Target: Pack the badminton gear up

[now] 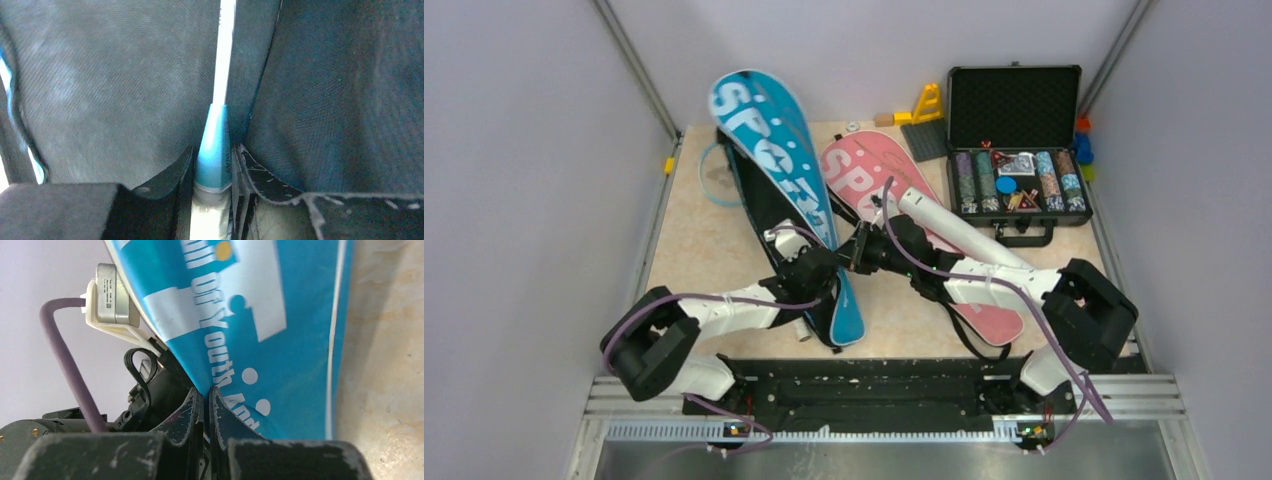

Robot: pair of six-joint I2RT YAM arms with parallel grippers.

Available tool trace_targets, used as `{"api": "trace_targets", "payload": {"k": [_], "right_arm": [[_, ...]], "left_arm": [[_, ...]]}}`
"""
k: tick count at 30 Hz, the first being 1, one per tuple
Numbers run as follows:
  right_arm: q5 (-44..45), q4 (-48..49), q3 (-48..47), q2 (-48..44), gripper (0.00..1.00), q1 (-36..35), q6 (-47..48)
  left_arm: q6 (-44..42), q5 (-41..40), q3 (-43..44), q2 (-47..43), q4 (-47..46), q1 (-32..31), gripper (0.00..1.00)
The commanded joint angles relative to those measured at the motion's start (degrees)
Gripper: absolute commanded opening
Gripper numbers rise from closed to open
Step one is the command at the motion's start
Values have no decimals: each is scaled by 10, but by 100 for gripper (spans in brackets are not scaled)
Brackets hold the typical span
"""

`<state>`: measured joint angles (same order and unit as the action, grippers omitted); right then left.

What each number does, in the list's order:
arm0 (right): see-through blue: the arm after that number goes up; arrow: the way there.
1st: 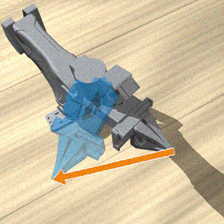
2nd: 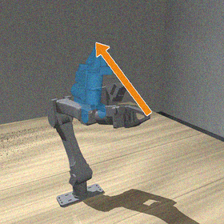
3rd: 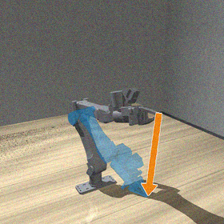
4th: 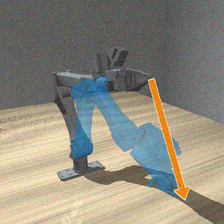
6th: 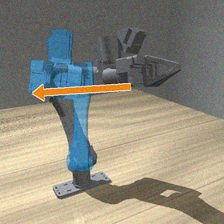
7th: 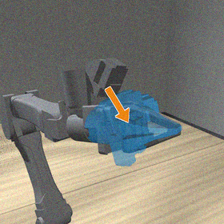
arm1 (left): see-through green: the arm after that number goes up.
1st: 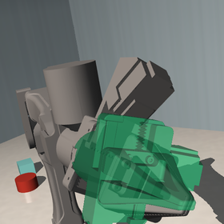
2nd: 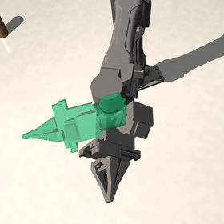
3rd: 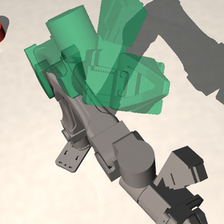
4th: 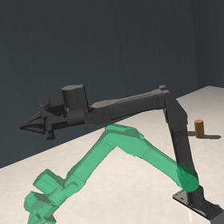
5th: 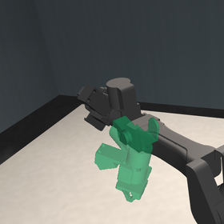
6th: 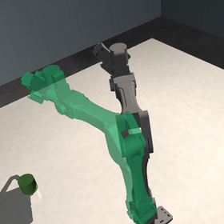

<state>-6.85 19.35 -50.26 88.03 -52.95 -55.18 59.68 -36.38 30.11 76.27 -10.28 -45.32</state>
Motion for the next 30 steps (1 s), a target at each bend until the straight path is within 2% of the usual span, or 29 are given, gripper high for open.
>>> {"api": "trace_targets", "payload": {"k": [1,2,3,7,10,11,16,20,24,27,30], "right_arm": [[-199,40,16,-57,0,-34,-61],[-195,36,19,-64,0,-28,-60],[-190,29,22,-69,0,-22,-58],[-151,-12,24,-83,0,6,-27],[-69,-80,14,-90,0,22,26],[-42,-101,9,-93,0,26,41],[50,-149,5,-123,0,39,80],[163,-177,23,-172,0,39,101],[238,-193,57,-222,0,39,107],[235,-207,77,-246,0,42,104],[221,-212,88,-249,0,46,97]], "left_arm": [[112,-108,70,56,-86,14,0],[112,-104,71,62,-85,10,0],[108,-100,71,65,-84,8,6],[43,-49,73,38,-44,6,46],[-29,12,96,0,27,6,66],[-59,36,106,-13,51,6,70],[-169,143,137,-91,146,5,79],[-223,209,141,-152,196,5,83],[-205,168,104,-209,204,5,85],[-174,79,70,-229,210,11,91],[-146,62,65,-227,255,39,93]]}}
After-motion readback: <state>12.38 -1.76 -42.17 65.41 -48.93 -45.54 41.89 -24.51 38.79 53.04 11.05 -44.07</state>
